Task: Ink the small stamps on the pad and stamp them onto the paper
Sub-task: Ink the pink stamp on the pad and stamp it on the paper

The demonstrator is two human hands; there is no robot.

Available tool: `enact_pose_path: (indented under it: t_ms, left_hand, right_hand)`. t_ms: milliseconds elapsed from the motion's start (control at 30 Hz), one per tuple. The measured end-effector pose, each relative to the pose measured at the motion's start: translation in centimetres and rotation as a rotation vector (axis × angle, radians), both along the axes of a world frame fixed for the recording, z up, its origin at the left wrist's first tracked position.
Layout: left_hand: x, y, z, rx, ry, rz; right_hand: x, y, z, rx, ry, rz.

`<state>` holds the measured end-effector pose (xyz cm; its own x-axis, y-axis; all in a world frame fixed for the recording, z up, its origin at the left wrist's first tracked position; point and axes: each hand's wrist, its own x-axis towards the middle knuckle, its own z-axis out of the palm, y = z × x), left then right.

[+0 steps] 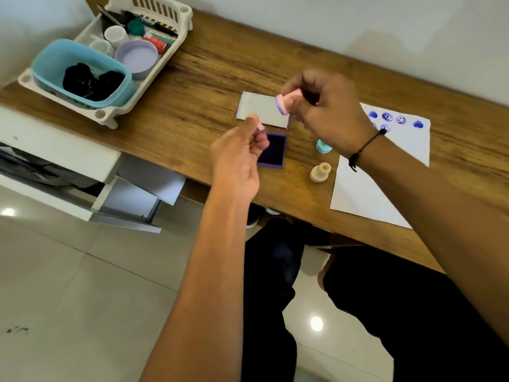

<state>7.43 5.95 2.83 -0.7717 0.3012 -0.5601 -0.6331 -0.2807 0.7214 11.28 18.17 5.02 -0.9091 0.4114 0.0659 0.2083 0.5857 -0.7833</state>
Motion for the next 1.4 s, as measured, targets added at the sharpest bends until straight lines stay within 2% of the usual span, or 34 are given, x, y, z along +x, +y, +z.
enact_pose_path:
  t_ms: [100, 167, 333, 500, 600, 767, 867, 1200, 1400]
  left_hand:
    - [-0.3, -1.4, -0.6, -0.049, -0.068, 0.103]
    - [0.0, -2.0, -0.9, -0.069, -0.150, 0.142]
    - [1.6, -2.2, -1.5, -0.067, -0.338, 0.135]
    - [1.8, -1.6, -1.6, -0.008, -0.410, 0.171]
    - [1.9, -1.2, -1.3, 0.044, -0.465, 0.224]
    - [2.1, -0.6, -1.2, 0.025, -0.495, 0.263]
    - [2.0, -0.3, -1.0, 0.032, -0.512, 0.302]
    - [2.3, -0.4, -0.9, 0.044, -0.480, 0.318]
    - [2.8, 0.0, -0.7, 0.008, -0.440, 0.329]
  right_hand:
    - [-0.8, -0.9, -1.2, 0.337, -0.128, 0.151]
    - [-1.5, -1.8, -2.1, 0.482, -0.228, 0.270]
    - [-2.2, -2.8, -3.4, 0.655, -0.365, 0.371]
    - [-2.3, -3.7, -4.2, 0.754, -0.403, 0.389]
    - [-3.3, -3.7, -3.4, 0.788, -0.466, 0.476]
    - [-4.3, -4.2, -2.7, 0.943, -0.503, 0.613]
    - [-4.2, -4.0, -2.5, 0.952, -0.503, 0.636]
    - [-4.6, -4.2, -2.9, 0.832, -0.494, 0.510]
    - [-4.8, -4.1, -2.3, 0.766, -0.558, 0.467]
